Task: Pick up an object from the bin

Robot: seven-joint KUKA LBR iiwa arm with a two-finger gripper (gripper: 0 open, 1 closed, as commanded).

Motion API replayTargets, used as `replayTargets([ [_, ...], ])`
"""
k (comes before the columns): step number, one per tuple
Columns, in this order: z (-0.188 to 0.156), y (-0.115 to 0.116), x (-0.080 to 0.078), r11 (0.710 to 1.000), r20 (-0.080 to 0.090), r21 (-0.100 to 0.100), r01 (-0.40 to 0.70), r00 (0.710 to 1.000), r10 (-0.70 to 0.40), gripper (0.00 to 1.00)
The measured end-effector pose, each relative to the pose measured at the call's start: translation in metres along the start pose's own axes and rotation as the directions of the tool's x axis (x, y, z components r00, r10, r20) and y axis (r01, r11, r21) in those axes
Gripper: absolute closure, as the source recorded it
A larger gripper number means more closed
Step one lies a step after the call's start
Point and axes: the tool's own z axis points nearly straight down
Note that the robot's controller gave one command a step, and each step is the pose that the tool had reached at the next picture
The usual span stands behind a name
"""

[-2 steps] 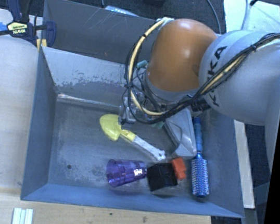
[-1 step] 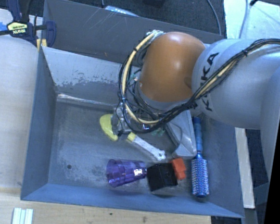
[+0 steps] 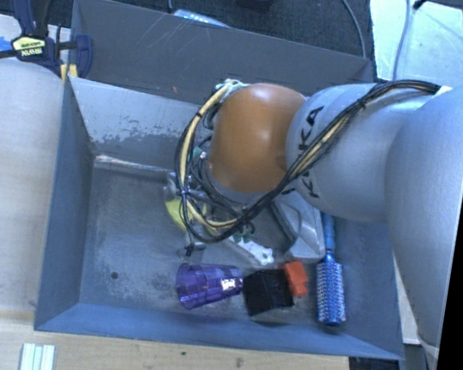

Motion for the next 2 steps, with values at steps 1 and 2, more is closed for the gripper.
replayTargets([
  [1,-0.001,-0.001,-0.001,1.0,0.002,0.001,-0.001,1.0,0.001,0.0],
  [2,0.009,-0.016,0.006,0.999,0.006,-0.001,-0.04,0.999,0.04,0.0],
])
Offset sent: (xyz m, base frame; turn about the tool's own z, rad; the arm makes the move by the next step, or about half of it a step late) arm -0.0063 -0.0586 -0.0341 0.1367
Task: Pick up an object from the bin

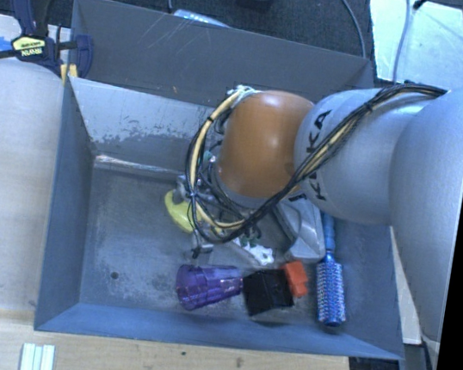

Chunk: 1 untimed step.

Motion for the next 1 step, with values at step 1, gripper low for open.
replayTargets([
  [1,0.022,-0.0822,0.0058,0.996,0.003,0.003,0.086,0.996,-0.086,1.0],
])
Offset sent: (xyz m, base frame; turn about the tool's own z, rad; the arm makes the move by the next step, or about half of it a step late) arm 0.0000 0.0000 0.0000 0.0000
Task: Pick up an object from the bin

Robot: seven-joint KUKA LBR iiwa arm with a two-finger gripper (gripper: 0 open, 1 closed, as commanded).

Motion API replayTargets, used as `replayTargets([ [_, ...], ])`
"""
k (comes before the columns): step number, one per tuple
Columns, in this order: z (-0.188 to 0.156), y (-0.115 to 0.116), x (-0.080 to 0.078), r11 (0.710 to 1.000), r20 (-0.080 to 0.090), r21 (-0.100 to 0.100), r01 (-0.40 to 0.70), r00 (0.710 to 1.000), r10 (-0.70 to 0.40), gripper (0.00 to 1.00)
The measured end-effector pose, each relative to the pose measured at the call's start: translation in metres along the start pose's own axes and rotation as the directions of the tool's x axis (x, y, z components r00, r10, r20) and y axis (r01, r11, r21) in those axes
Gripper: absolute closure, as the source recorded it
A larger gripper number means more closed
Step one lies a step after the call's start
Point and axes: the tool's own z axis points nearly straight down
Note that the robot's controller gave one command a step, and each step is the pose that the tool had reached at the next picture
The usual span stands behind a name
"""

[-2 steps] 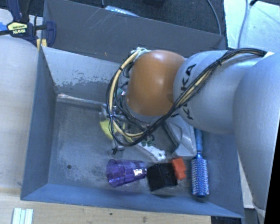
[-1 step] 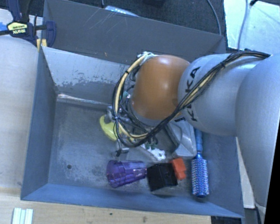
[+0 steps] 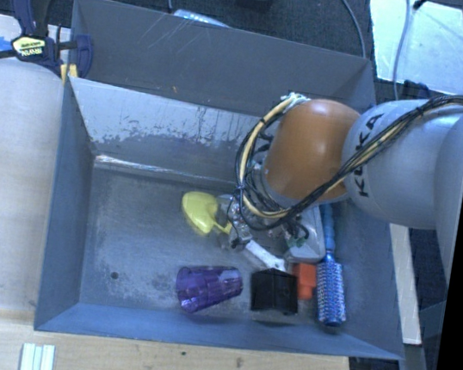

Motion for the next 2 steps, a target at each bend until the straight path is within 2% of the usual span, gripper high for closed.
replayTargets([
  [1,0.0,0.0,0.0,1.0,0.0,0.0,-0.001,1.0,0.001,1.0],
  [2,-0.051,0.001,0.003,1.0,-0.008,-0.004,-0.003,1.0,0.002,1.0],
])
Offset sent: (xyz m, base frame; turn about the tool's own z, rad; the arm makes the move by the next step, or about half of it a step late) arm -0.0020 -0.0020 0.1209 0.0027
